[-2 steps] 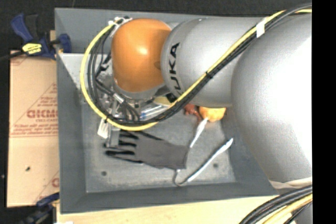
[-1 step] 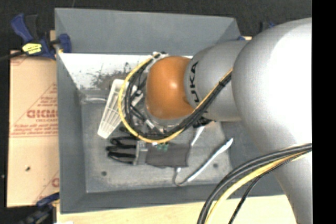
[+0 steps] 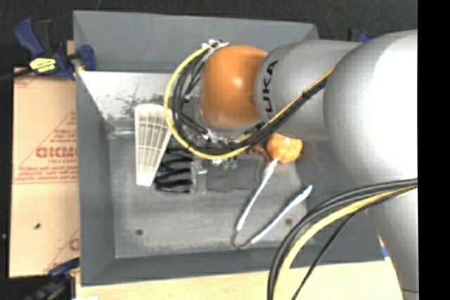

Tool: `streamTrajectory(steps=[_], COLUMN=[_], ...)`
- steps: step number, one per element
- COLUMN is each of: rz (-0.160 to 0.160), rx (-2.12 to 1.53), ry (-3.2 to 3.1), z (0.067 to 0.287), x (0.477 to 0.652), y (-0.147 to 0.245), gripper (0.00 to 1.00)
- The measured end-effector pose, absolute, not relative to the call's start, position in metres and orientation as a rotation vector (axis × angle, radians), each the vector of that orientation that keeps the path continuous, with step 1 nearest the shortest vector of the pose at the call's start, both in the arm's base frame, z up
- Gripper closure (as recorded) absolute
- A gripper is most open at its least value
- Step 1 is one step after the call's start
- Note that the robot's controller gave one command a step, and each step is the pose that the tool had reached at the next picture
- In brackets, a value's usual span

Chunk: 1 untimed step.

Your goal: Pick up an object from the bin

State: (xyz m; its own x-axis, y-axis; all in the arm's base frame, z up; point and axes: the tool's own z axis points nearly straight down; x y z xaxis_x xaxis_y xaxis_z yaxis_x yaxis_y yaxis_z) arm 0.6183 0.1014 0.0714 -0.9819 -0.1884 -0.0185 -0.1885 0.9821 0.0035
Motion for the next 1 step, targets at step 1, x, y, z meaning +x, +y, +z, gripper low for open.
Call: streamTrajectory(steps=[1], rz=[0.005], rx=[0.074], ry=[3.138], z=[0.0710], x=[0.5615], y=[0.1198], gripper=[0.00])
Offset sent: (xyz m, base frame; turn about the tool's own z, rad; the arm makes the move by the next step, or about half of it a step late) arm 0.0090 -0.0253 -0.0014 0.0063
